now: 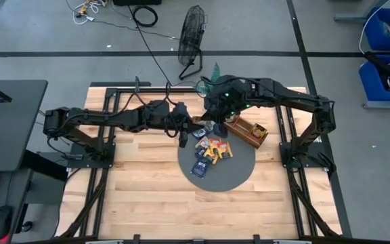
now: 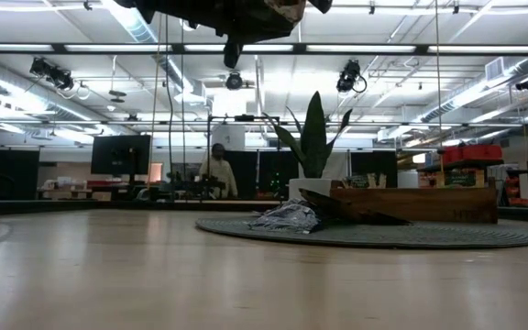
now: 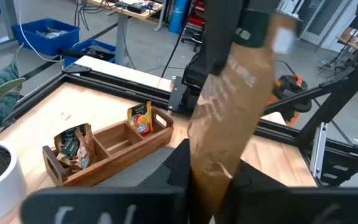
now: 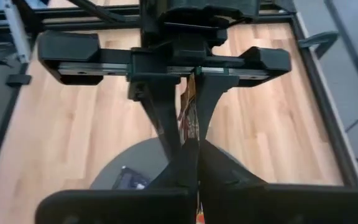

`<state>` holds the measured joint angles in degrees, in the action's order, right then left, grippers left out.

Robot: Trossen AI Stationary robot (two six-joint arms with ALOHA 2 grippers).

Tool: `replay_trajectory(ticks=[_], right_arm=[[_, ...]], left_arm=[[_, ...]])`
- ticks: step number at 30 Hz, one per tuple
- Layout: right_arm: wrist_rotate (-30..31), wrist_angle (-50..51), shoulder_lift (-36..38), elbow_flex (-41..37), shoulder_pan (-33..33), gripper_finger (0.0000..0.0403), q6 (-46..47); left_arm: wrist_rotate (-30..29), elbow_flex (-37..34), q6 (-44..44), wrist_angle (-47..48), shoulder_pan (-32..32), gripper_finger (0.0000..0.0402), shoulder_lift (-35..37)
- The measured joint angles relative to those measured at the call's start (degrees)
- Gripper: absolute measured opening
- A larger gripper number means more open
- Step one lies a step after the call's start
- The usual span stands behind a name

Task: Pick & Place Tea
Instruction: Put the brown tea tag into the wooden organizer

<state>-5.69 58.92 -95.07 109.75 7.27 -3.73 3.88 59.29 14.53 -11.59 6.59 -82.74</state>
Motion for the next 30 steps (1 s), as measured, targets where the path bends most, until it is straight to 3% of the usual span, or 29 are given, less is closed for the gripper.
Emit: replay_trajectory(ticks=[10,16,20,25,30], right_arm=[[7.98,2.93,5.70,0.00,1.16,0.0001,0.68],[12.59,8.80,11.92,-2.97,4.14,0.0001,2.23],[12.74,5.28,18.45,-14.28,5.66,0.0000,5.63],[12.74,-7.96,26.26,-33.79,6.05,0.0000,10.05],[14.23,-16.98,28.36,-48.19,6.55,0.0000,9.13]], left_arm=[[0.00,-0.04,-0.11,7.33,1.60,0.0127,0.57],[-0.76,-0.02,-0.21,10.06,3.37,0.0151,2.75],[-1.50,-0.04,-0.23,10.69,4.76,0.0148,3.66],[-1.53,0.02,-0.29,11.00,5.25,0.0140,3.78],[-1.53,0.02,-0.78,10.98,5.25,0.0138,3.78]])
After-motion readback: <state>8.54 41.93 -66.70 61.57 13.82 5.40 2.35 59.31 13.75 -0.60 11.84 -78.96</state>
